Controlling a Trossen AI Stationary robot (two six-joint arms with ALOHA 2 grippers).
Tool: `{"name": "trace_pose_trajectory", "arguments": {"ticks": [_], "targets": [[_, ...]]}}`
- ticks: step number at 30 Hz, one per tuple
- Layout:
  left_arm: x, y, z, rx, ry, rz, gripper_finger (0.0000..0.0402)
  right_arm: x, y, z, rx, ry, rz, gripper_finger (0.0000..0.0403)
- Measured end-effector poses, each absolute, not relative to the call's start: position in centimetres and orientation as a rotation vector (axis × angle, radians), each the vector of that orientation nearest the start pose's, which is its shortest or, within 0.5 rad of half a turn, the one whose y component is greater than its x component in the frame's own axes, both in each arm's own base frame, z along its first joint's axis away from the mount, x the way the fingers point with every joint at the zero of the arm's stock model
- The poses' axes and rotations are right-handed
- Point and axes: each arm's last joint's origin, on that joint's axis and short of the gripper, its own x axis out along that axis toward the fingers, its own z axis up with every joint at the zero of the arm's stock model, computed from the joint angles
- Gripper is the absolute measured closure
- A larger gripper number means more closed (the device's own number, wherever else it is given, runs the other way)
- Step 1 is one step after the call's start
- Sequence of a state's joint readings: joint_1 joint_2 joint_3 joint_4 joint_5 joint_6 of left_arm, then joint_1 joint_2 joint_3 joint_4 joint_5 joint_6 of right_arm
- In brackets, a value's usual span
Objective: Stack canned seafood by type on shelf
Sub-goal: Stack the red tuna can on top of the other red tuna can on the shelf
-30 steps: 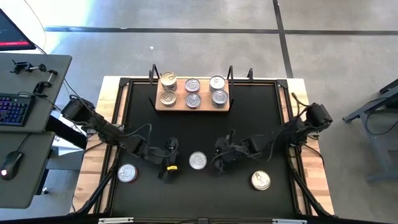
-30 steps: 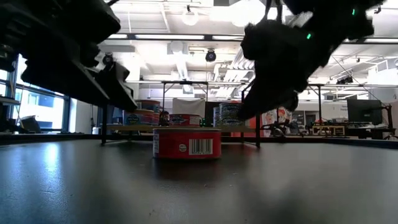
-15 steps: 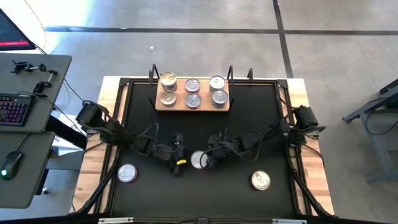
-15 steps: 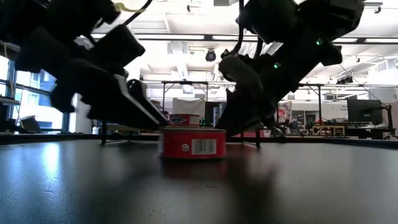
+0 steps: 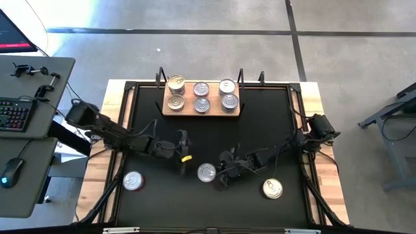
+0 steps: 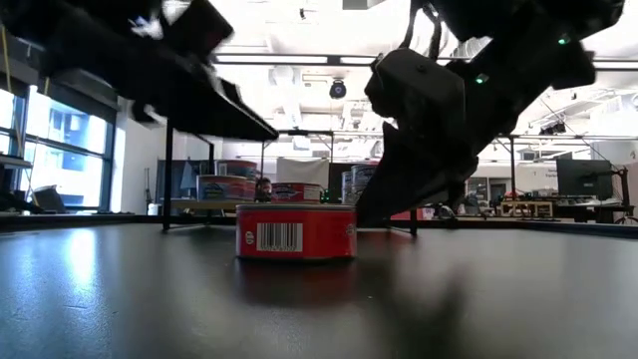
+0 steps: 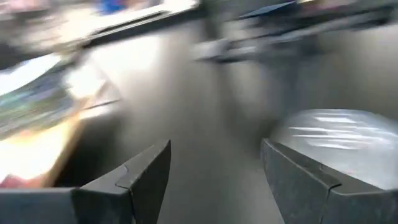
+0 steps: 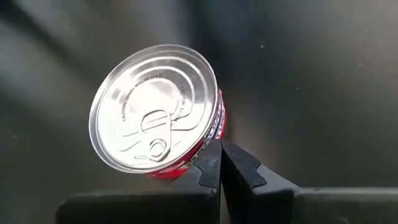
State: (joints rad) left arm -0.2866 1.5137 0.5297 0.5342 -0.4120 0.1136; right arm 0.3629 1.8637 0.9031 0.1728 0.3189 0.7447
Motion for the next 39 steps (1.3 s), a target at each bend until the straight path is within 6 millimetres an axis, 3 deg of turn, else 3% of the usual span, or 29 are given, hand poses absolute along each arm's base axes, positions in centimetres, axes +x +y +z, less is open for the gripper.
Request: {"name": "trace_pose_trajectory", "arguments": {"ticks": [5, 8, 17, 24, 29, 33, 39], "targets": [[25.8, -8.2, 16.1, 0.082, 0.468, -0.403, 0.0163, 33.2, 12.1, 12.3, 0.420, 0.695, -0.247, 0.0403], [26.0, -8.6, 15.9, 0.011, 0.474, -0.495, 0.0163, 33.3, 11.6, 12.2, 0.418, 0.694, -0.261, 0.0403], [27.7, -8.6, 11.9, -0.003, 0.499, -0.436, 0.0163, 33.9, 9.9, 12.2, 0.382, 0.680, -0.291, 0.0403], [29.4, -6.8, 10.4, 0.067, 0.522, -0.279, 0.0163, 34.0, 9.9, 12.2, 0.375, 0.691, -0.271, 0.0403], [29.6, -4.8, 10.9, 0.127, 0.544, -0.112, 0.0163, 33.3, 10.8, 11.7, 0.361, 0.804, -0.153, 0.0403], [28.9, -3.5, 12.6, 0.191, 0.575, 0.072, 0.0163, 32.8, 11.5, 11.5, 0.353, 0.831, -0.172, 0.0403], [27.8, -4.2, 15.3, 0.190, 0.546, 0.027, 0.0163, 33.0, 11.8, 11.9, 0.310, 0.723, -0.263, 0.0403]]}}
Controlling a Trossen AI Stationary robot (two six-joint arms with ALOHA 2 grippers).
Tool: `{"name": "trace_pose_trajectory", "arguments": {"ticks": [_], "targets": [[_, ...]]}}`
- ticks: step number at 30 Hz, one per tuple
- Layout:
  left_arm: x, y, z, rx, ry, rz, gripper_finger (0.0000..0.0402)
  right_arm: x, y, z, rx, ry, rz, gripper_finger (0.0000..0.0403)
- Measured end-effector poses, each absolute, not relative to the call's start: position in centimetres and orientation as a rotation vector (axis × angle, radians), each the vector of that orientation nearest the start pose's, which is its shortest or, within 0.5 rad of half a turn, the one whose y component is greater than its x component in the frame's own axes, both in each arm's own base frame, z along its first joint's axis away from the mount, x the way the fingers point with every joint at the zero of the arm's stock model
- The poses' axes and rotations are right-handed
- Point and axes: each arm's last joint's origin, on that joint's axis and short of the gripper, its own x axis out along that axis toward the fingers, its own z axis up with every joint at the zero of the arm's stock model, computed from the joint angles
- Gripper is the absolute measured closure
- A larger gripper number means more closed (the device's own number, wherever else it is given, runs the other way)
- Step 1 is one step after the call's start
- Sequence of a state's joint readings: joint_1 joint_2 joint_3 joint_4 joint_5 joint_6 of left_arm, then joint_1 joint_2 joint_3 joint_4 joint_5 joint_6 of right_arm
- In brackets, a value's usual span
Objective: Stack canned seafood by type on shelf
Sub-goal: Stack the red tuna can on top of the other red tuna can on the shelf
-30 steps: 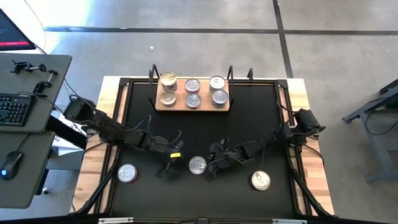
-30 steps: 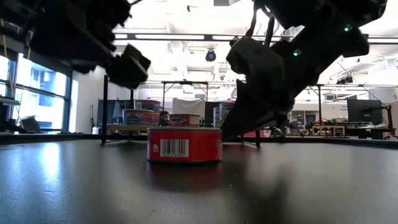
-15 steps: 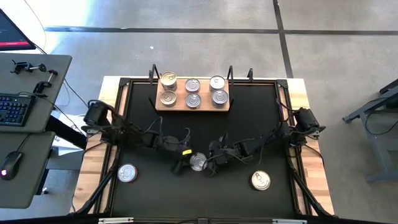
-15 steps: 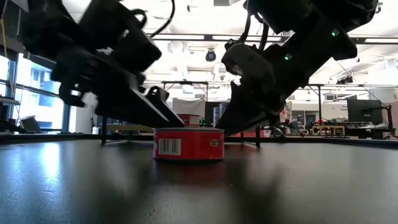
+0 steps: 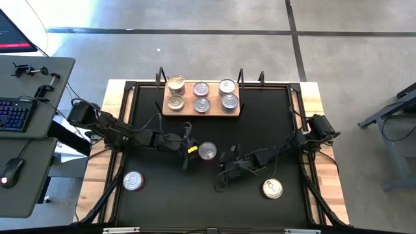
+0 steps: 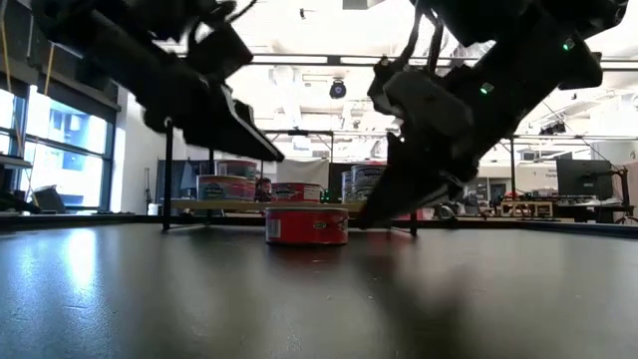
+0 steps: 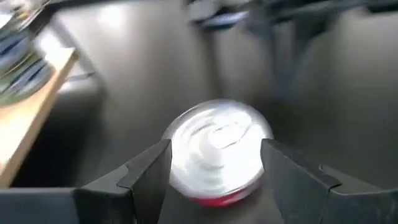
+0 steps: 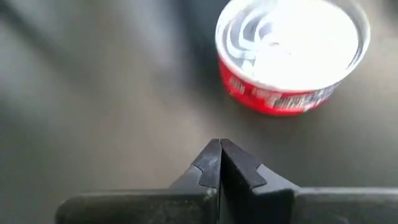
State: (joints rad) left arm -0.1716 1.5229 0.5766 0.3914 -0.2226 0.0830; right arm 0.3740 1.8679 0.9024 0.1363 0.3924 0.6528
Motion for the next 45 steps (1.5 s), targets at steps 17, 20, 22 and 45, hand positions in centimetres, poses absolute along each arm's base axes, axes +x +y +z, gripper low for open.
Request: {"name": "trace_pose_trajectory", "arguments": {"ticks": [17, 20, 22, 45], "targets": [[28.6, -5.9, 10.9, 0.410, 0.606, 0.206, 0.0163, 34.3, 6.4, 11.9, 0.333, 0.677, -0.477, 0.0403], [27.9, -5.6, 11.7, 0.459, 0.647, 0.297, 0.0163, 34.2, 7.3, 11.9, 0.363, 0.705, -0.384, 0.0403], [27.3, -5.4, 12.7, 0.484, 0.664, 0.357, 0.0163, 34.1, 8.2, 12.0, 0.368, 0.711, -0.330, 0.0403], [30.9, -5.9, 10.6, 0.424, 0.563, 0.095, 0.0163, 29.4, 13.7, 14.5, 0.021, 0.723, -0.402, 0.0403]]}}
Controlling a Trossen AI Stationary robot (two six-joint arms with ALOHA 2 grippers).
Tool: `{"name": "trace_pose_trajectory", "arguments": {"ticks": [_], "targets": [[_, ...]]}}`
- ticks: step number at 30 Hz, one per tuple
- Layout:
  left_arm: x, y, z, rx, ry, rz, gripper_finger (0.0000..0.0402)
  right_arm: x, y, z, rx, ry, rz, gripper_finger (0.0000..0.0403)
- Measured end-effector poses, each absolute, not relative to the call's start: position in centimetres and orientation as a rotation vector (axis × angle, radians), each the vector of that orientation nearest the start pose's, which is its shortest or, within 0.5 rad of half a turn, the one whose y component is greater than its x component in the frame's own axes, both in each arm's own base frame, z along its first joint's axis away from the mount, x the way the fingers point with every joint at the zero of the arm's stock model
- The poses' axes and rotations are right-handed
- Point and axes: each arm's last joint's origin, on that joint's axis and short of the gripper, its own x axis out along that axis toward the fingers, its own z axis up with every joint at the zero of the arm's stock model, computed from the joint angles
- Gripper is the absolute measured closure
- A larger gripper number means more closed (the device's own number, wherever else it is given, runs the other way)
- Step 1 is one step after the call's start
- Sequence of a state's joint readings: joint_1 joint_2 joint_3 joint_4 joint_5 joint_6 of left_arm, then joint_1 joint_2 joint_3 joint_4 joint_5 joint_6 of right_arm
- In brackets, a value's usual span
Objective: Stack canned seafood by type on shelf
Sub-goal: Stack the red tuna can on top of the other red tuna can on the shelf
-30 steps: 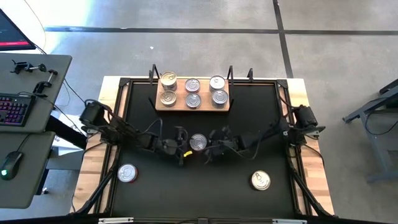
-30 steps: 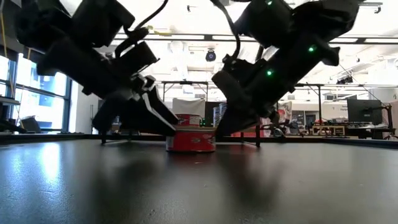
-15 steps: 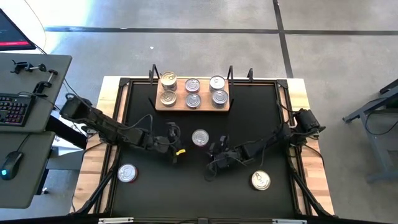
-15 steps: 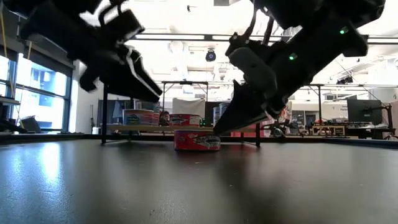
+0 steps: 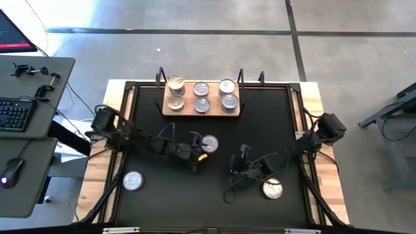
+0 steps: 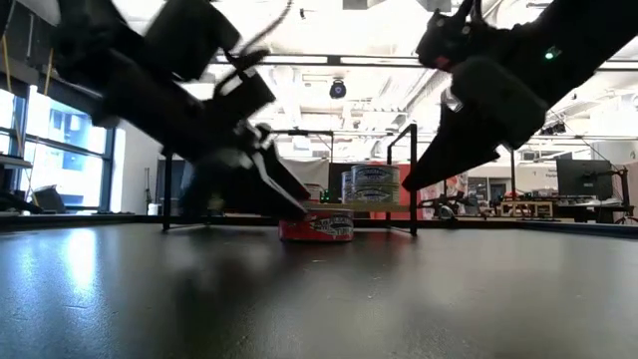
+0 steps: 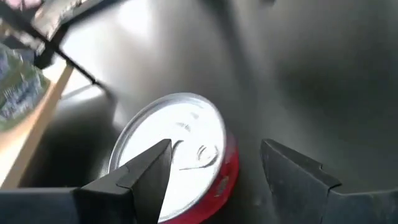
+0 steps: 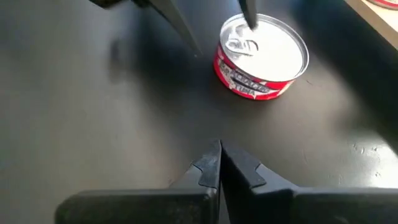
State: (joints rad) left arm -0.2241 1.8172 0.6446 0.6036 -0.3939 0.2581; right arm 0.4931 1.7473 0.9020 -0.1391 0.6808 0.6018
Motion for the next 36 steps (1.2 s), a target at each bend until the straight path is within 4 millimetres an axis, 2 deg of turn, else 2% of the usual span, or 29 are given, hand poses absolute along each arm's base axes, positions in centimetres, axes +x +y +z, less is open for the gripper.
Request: {"name": "trace_pose_trajectory", "arguments": {"ticks": [3, 6, 11, 16, 22, 26, 29, 32, 36], "targets": [[31.9, -5.6, 9.8, 0.447, 0.620, 0.106, 0.0176, 29.4, 13.8, 14.5, 0.024, 0.709, -0.403, 0.0403], [32.9, -5.6, 9.9, 0.455, 0.655, 0.106, 0.0207, 29.9, 13.9, 14.7, 0.010, 0.687, -0.369, 0.0402], [33.3, -5.6, 10.4, 0.477, 0.717, 0.095, 0.0294, 30.7, 14.5, 14.9, -0.148, 0.652, -0.226, 0.0390], [33.3, -6.2, 10.4, 0.478, 0.723, 0.089, 0.0387, 31.7, 14.1, 15.3, -0.260, 0.596, -0.180, 0.0331], [32.4, -7.9, 11.0, 0.485, 0.724, 0.052, 0.0397, 32.4, 13.6, 14.2, -0.404, 0.621, -0.127, 0.0228], [31.1, -8.8, 12.1, 0.482, 0.701, 0.004, 0.0401, 32.7, 13.4, 13.4, -0.532, 0.641, -0.094, 0.0176], [30.3, -9.0, 13.3, 0.458, 0.648, -0.008, 0.0401, 33.0, 13.4, 13.1, -0.645, 0.630, -0.059, 0.0159], [29.2, -8.9, 13.6, 0.441, 0.624, -0.012, 0.0401, 33.3, 13.5, 13.0, -0.737, 0.605, -0.031, 0.0156], [28.0, -8.6, 14.3, 0.414, 0.584, -0.001, 0.0401, 33.7, 13.1, 12.8, -0.778, 0.598, 0.018, 0.0156]]}}
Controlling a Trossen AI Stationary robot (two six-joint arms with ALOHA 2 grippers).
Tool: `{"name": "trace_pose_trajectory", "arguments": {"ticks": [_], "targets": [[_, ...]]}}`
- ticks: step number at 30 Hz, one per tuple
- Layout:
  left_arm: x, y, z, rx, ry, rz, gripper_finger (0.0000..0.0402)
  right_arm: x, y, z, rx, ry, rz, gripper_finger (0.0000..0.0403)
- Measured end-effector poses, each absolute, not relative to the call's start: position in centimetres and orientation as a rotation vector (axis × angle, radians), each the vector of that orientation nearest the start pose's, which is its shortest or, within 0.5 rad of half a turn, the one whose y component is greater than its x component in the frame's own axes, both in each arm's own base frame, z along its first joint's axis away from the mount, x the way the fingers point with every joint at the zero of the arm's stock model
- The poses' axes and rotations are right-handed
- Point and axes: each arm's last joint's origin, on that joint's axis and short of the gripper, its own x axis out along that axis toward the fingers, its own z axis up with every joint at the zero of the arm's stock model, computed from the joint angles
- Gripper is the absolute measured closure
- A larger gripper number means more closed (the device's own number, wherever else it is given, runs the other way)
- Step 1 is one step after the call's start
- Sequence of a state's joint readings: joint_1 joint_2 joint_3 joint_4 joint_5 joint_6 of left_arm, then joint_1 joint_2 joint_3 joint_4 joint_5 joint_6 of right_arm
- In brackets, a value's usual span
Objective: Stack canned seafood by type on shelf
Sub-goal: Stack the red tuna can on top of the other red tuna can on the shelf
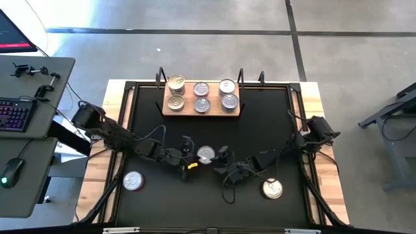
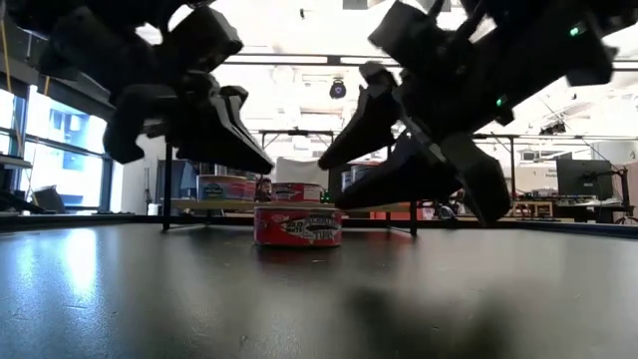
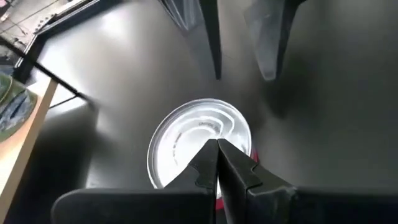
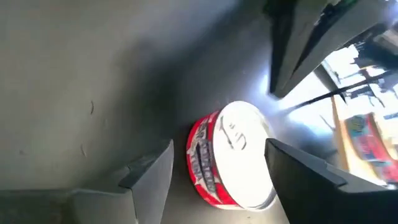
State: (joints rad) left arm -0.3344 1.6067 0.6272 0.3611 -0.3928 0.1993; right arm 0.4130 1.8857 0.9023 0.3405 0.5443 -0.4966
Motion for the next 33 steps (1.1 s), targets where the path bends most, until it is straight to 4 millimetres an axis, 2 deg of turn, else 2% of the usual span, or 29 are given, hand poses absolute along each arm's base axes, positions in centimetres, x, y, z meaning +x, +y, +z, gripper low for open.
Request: {"name": "trace_pose_trajectory", "arguments": {"ticks": [6, 9, 15, 21, 26, 33], "targets": [[26.7, -8.1, 14.4, 0.370, 0.572, 0.014, 0.0401, 34.5, 11.6, 11.8, -0.754, 0.628, 0.061, 0.0160], [26.3, -7.6, 13.3, 0.383, 0.623, 0.021, 0.0401, 34.8, 10.6, 11.7, -0.730, 0.634, 0.089, 0.0182], [26.3, -7.0, 12.9, 0.333, 0.636, 0.056, 0.0401, 35.1, 9.2, 11.3, -0.703, 0.667, 0.133, 0.0282], [26.3, -7.3, 13.0, 0.332, 0.626, 0.050, 0.0401, 35.5, 9.1, 10.3, -0.757, 0.669, 0.180, 0.0390], [25.8, -8.3, 13.3, 0.357, 0.610, 0.050, 0.0401, 35.7, 9.1, 10.1, -0.751, 0.690, 0.123, 0.0393], [25.3, -9.4, 14.2, 0.382, 0.566, 0.043, 0.0401, 37.5, 9.4, 11.7, -0.759, 0.674, 0.085, 0.0401]]}}
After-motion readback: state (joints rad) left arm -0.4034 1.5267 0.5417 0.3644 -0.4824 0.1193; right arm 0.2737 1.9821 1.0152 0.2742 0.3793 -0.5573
